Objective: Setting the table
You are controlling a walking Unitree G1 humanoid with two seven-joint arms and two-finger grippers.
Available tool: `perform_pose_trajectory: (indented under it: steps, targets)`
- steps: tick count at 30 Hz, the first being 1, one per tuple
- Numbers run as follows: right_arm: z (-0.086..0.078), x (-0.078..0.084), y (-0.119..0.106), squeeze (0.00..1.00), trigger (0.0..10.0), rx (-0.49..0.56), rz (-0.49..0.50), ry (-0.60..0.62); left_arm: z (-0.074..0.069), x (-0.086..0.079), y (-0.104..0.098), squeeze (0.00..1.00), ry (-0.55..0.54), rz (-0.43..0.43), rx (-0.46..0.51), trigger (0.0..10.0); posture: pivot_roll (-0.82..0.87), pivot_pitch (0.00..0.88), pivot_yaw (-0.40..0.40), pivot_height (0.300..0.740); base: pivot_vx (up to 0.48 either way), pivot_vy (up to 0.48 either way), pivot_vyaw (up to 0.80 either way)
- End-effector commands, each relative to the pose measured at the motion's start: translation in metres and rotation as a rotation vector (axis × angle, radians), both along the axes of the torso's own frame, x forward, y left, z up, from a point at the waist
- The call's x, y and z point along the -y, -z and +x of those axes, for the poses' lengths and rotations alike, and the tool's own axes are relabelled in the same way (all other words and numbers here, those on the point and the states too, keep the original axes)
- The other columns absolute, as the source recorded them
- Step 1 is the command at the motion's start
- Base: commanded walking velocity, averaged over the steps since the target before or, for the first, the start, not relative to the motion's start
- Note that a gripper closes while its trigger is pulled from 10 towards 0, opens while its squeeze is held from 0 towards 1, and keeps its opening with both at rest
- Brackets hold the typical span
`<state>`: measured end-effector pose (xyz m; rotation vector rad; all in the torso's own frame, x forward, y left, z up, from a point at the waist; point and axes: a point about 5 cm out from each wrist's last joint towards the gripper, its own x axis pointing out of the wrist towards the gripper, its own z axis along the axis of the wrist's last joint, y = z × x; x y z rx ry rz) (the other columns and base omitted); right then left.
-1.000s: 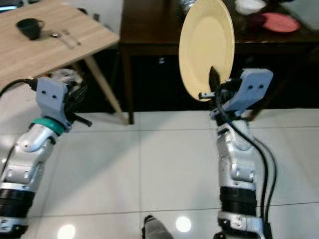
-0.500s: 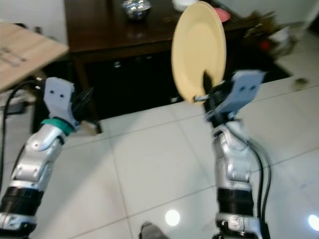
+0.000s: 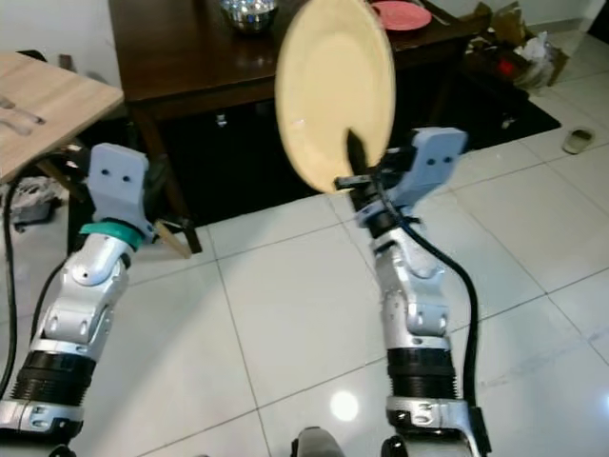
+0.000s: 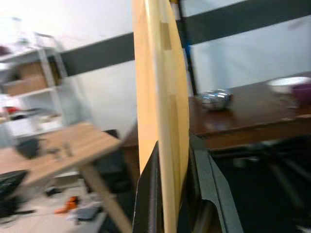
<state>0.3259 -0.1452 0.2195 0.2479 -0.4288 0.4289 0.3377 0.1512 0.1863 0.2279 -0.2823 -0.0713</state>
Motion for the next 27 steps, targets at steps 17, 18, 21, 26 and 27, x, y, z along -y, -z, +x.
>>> perform_pose_trajectory:
  steps: [17,18,21,26,27]
  targets:
    - [-0.0033,-0.0063,-0.0080,0.00,10.0,0.035,0.033,-0.066,0.0029,0.0037,-0.0015,0.00,-0.006,0.003,0.023,10.0,-0.10,0.026,0.103,0.740,0.480,0.000,0.00]
    - [-0.0033,-0.0063,-0.0080,0.00,10.0,0.035,0.033,-0.066,0.0029,0.0037,-0.0015,0.00,-0.006,0.003,0.023,10.0,-0.10,0.026,0.103,0.740,0.480,0.000,0.00]
    - [-0.0038,-0.0051,-0.0083,0.00,10.0,0.034,0.032,-0.063,0.0030,0.0045,-0.0015,0.00,-0.005,0.003,0.025,10.0,-0.10,0.028,0.102,0.740,0.480,0.000,0.00]
    - [-0.0025,-0.0018,-0.0090,0.00,10.0,0.034,0.032,-0.042,0.0032,0.0057,-0.0016,0.00,-0.002,0.004,0.030,10.0,-0.10,0.028,0.101,0.740,0.480,0.000,0.00]
    - [-0.0025,-0.0018,-0.0090,0.00,10.0,0.034,0.032,-0.042,0.0032,0.0057,-0.0016,0.00,-0.002,0.004,0.030,10.0,-0.10,0.028,0.101,0.740,0.480,0.000,0.00]
